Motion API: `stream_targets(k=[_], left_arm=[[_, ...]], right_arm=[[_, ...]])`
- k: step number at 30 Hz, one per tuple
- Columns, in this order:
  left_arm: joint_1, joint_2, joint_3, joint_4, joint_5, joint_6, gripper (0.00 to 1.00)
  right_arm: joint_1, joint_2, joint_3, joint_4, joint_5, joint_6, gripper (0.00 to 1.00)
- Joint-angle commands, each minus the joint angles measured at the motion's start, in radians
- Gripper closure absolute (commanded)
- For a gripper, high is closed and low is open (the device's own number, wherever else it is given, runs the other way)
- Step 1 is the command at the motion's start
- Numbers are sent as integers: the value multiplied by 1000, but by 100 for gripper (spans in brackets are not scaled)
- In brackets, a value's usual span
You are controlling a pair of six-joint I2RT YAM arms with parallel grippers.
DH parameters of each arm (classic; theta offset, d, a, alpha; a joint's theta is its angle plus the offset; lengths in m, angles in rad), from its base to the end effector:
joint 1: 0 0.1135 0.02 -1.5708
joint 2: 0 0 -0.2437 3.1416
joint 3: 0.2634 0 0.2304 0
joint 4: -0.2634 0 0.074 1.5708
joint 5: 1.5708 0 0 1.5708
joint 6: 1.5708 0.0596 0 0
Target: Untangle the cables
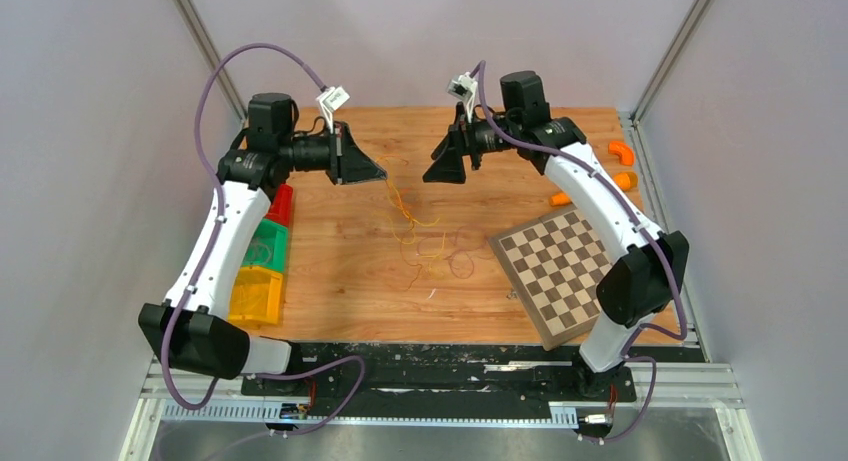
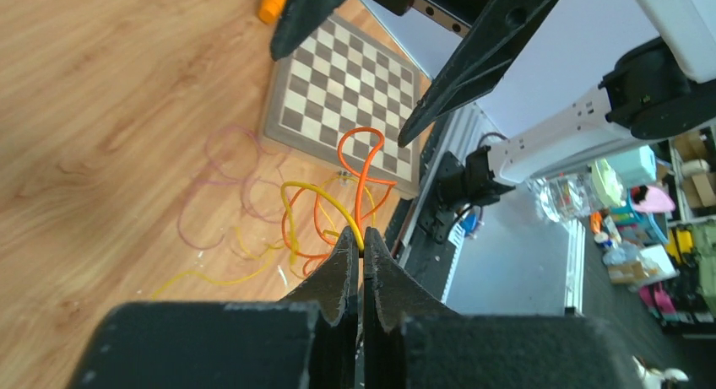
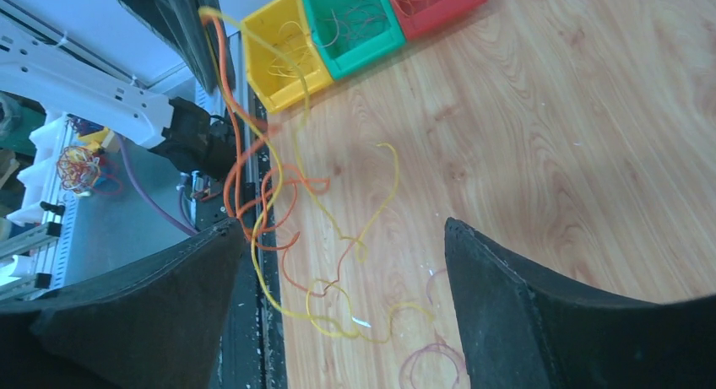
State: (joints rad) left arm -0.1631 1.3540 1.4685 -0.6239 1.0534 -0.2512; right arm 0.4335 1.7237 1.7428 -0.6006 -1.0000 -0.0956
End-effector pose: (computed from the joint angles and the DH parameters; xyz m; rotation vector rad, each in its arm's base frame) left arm 0.2600 -0.0953 0.3860 0.5764 1.9688 -1.3392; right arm 0.3121 0.1997 0.3602 -1.0976 1.7858 1.2651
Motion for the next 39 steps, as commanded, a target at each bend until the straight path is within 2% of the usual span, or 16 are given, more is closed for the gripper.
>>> stream_targets(k=[1,6,9,11,14,15,17,18,19,21,25,27,32,36,39], left_arm=[[-46,3,-12,33,43,34,100],[-79,31,-16,22,55,46,100],[-91,42,-15,16,59,49,100],[-96,46,-14,3,58,57,100],[-96,51,-12,-31,39,86,100],[-94,53,-4,-61,19,108,100],[-74,56,12,-100,-4,143,83],[-42,56,17,-109,-10,150,65],[-22,56,30,-115,-14,161,57],[44,50,60,-122,-14,206,32],[84,9,130,-156,-80,392,10],[79,-21,118,-82,-72,374,3],[-25,-22,124,-11,-83,346,1],[-94,4,145,-4,-90,311,2],[-126,25,159,-9,-84,297,9]], right_arm=[[47,-19,48,67,-2,80,13],[80,18,66,73,53,71,20],[90,37,87,74,56,67,34],[96,39,96,75,63,62,49],[98,26,92,77,65,43,88],[99,16,85,77,74,34,98],[99,-11,60,77,97,5,100],[99,-29,45,79,113,-10,100],[100,-45,28,80,125,-25,100],[100,-73,3,82,138,-45,100],[99,-97,-8,86,99,-45,100],[99,-96,1,93,67,-34,100],[105,-83,60,104,29,2,100],[110,-90,73,109,26,7,100],[116,-92,70,110,33,7,100]])
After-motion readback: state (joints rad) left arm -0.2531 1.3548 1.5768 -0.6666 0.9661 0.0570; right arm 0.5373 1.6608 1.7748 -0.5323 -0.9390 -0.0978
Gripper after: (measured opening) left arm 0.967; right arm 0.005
